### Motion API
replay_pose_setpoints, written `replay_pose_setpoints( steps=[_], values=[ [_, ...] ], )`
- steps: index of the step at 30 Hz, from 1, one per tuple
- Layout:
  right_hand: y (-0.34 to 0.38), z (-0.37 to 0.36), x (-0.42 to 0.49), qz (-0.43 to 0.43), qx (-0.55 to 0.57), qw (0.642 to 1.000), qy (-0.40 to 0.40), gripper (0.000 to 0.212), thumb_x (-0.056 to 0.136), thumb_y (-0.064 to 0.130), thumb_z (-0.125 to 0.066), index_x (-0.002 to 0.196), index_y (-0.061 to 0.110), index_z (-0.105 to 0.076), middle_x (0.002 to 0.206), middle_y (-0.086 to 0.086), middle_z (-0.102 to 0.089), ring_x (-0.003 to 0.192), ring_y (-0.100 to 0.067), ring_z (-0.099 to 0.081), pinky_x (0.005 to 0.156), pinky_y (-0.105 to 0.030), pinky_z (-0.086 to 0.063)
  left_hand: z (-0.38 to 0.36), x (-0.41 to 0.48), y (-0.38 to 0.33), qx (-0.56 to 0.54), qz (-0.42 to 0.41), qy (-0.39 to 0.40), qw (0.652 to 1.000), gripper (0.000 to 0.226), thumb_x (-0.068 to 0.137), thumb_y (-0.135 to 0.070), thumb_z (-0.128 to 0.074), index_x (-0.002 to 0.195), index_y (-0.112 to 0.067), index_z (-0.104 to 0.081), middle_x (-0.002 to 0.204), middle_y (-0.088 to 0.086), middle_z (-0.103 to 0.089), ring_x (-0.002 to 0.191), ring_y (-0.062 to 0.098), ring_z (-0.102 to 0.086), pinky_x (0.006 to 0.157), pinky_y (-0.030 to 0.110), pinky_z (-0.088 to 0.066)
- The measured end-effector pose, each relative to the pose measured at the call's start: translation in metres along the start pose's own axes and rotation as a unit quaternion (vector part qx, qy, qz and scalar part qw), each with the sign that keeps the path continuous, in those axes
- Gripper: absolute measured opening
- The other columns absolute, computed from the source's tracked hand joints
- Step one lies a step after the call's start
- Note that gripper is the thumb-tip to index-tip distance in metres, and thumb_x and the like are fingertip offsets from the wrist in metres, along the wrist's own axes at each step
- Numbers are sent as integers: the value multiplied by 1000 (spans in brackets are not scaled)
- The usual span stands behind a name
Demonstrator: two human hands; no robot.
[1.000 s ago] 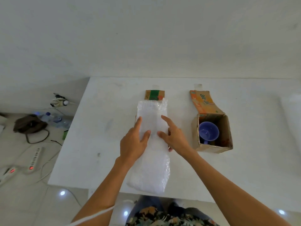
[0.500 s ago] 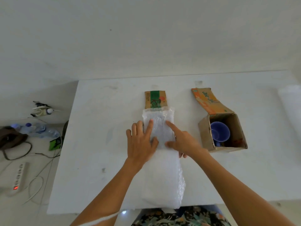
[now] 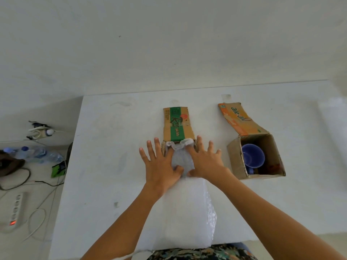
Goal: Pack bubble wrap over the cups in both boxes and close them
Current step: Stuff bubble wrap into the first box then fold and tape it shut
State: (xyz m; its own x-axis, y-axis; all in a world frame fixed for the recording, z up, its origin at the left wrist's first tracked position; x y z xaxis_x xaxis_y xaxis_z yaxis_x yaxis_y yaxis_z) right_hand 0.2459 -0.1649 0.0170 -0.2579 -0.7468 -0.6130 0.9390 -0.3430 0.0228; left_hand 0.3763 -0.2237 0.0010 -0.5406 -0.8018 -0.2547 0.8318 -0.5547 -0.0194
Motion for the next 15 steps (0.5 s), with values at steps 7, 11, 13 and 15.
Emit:
replay_pose_setpoints(
  steps=[7,11,13,15],
  values=[
    [-7,-5,5,-32,85,994,58,106,71,68,-64,147,41,5,160,-17,7,140,-54,-10,107,-67,-24,2,-1,1,-10,-26,-64,998,87,74,-67,-54,147,-22,-38,158,25,-16,145,49,-8,110,67,6],
    [-8,-5,11,-31,115,990,79,109,65,71,-66,146,43,0,154,-22,-17,133,-54,-28,103,-67,-31,-1,4,1,-7,2,7,1000,95,80,-71,-49,154,-26,-10,162,18,6,146,45,10,110,66,11],
    [-7,-7,14,-29,111,990,84,109,63,73,-65,146,42,-2,145,-23,-31,125,-53,-40,100,-65,-37,-3,7,1,-22,15,29,999,96,78,-72,-50,154,-29,-8,162,16,3,146,46,6,112,66,6],
    [-5,-6,13,-23,116,989,88,108,63,72,-66,146,41,-4,137,-22,-41,120,-49,-48,98,-61,-41,-4,9,0,-29,22,45,998,95,78,-72,-50,153,-31,-8,162,16,-1,145,48,3,112,66,3]
  ],
)
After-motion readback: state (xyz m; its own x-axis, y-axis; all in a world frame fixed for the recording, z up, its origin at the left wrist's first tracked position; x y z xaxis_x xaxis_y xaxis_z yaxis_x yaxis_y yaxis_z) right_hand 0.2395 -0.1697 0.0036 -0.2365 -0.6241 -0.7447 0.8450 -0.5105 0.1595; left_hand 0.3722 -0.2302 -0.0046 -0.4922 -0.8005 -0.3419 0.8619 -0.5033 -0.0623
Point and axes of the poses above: each hand's wrist, its own x-axis towards the middle knuckle, its own z-axis out of the back of the hand, y = z × x, the point moved 5 cm from there along x, towards the middle knuckle
